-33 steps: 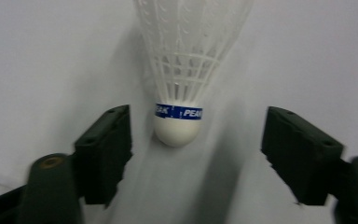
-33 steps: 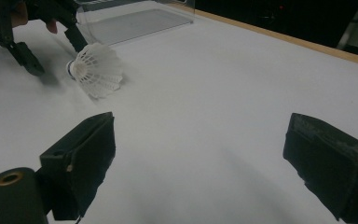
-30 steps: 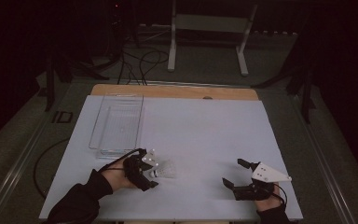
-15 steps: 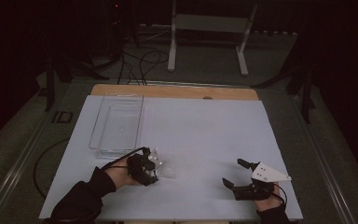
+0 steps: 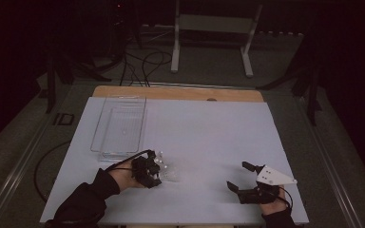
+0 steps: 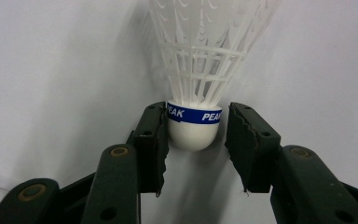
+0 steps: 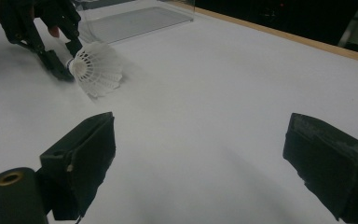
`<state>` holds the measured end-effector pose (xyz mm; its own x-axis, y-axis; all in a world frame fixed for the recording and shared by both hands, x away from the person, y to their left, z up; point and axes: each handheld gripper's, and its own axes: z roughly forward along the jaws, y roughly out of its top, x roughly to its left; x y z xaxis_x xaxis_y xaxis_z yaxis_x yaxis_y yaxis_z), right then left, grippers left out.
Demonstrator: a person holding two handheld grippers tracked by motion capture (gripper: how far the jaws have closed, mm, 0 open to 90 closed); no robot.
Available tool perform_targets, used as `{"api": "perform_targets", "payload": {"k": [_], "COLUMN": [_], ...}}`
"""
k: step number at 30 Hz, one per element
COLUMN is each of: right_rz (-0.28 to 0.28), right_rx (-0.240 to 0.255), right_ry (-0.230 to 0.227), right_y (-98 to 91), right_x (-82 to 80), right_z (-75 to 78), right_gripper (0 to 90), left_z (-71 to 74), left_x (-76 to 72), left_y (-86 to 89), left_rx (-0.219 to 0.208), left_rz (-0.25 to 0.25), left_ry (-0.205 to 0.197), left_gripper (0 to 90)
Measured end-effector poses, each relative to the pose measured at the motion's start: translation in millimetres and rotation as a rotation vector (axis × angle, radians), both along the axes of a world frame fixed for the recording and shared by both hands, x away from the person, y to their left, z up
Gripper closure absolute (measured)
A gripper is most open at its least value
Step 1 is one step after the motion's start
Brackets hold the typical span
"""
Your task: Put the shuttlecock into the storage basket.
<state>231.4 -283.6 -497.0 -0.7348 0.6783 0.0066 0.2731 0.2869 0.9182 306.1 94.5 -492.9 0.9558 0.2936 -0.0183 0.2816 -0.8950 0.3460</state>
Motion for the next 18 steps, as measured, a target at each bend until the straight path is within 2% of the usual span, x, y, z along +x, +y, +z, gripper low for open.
{"api": "perform_targets", "payload": {"k": [11,16,18], "right_rz": [0.000,0.001,0.001], "right_rx": [0.000,-0.002,-0.002], "right_ry": [0.001,-0.001,-0.001], "right_y": [0.0,0.0,0.0], "right_x": [0.0,0.2,0.3], "right_z": [0.0,-0.1,-0.1], "right_gripper": [9.0,9.0,9.0], "left_z": [1.4,5.1,7.4], "left_x": [0.5,-1.2,-2.1], "left_y": [-2.9,-3.7,-3.8], "left_rx": [0.035,0.012,0.017], "left_rz": [-0.021,-0.023,-0.034], "left_ry": [-0.006,0.012,0.009], "left_gripper": [65.5,66.0,66.1]}}
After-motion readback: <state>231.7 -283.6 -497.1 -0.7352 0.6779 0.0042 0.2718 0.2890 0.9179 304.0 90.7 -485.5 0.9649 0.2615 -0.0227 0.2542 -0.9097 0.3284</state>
